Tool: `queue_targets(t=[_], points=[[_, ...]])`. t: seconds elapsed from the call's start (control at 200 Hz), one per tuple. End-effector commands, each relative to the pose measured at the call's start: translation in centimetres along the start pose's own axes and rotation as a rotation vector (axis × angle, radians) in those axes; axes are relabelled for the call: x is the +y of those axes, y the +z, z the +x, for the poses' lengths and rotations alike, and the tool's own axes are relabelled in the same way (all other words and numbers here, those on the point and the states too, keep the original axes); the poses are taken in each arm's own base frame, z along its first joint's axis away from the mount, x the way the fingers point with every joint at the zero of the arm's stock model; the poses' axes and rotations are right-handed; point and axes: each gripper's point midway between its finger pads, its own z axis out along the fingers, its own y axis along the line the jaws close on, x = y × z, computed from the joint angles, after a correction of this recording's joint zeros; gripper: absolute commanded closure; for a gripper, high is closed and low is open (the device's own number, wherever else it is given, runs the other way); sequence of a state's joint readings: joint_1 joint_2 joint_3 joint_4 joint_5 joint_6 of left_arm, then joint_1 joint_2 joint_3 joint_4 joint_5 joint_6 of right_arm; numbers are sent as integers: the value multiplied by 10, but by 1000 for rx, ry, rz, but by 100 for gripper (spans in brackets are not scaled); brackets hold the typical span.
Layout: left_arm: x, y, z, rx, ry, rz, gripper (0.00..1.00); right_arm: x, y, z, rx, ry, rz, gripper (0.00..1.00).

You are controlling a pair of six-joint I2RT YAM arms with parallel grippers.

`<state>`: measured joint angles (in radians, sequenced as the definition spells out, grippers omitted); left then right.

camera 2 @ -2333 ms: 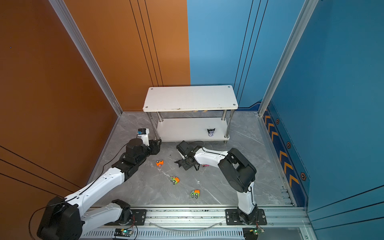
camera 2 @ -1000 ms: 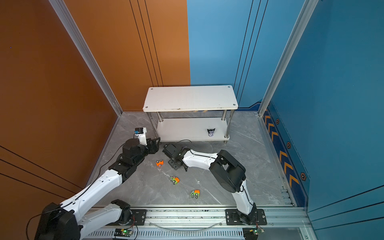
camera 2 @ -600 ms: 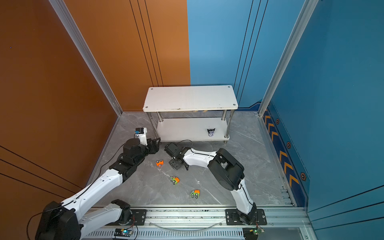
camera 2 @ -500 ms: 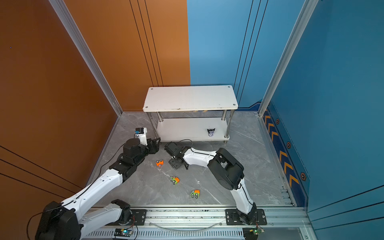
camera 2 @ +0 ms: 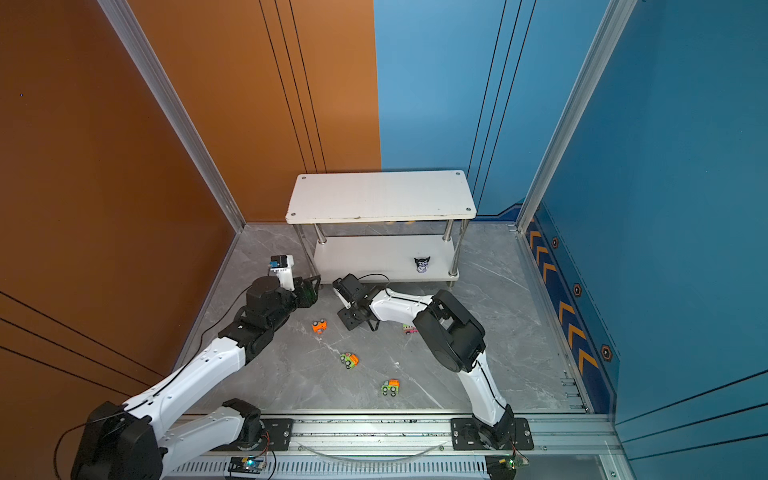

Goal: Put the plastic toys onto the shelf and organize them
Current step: 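Lift the second Kuromi figure with the right gripper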

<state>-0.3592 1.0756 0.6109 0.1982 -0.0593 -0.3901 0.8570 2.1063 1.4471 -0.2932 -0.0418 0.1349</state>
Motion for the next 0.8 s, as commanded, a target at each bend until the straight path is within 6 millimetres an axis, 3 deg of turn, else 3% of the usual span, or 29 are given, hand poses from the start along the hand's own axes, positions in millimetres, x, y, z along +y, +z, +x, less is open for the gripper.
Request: queue_targets(t=[0.0,0.05,0.07,0.135,0.446,0.476,0.491,0.531,0.561,0.796], points=[[-1,0,-5,-7,4,8,36,8,-3,10,18,55,-92,45],[-1,0,-4,-5,4,12,36,10,-2,15,26,81,-134,49],[-1,0,-3,-3,6,12,36,12,-13,6,-3,92,-156,50],[0,0,-1,2,7,12,36,13,-17,5,-14,134,-209,54],[-10,-7,4,7,15,80,35,10,-51,-18,-119,362,-460,58],[-12,-8,4,5,15,98,31,15,-56,-20,-128,379,-492,58],[-14,-9,4,3,14,106,27,2,-59,-25,-147,409,-492,58],[-17,-12,6,7,12,130,16,-1,-65,-29,-165,441,-519,58],[-20,-13,7,11,11,147,1,-2,-71,-33,-177,459,-543,58],[-35,-27,14,28,7,247,2,-8,-118,-59,-264,538,-665,59]])
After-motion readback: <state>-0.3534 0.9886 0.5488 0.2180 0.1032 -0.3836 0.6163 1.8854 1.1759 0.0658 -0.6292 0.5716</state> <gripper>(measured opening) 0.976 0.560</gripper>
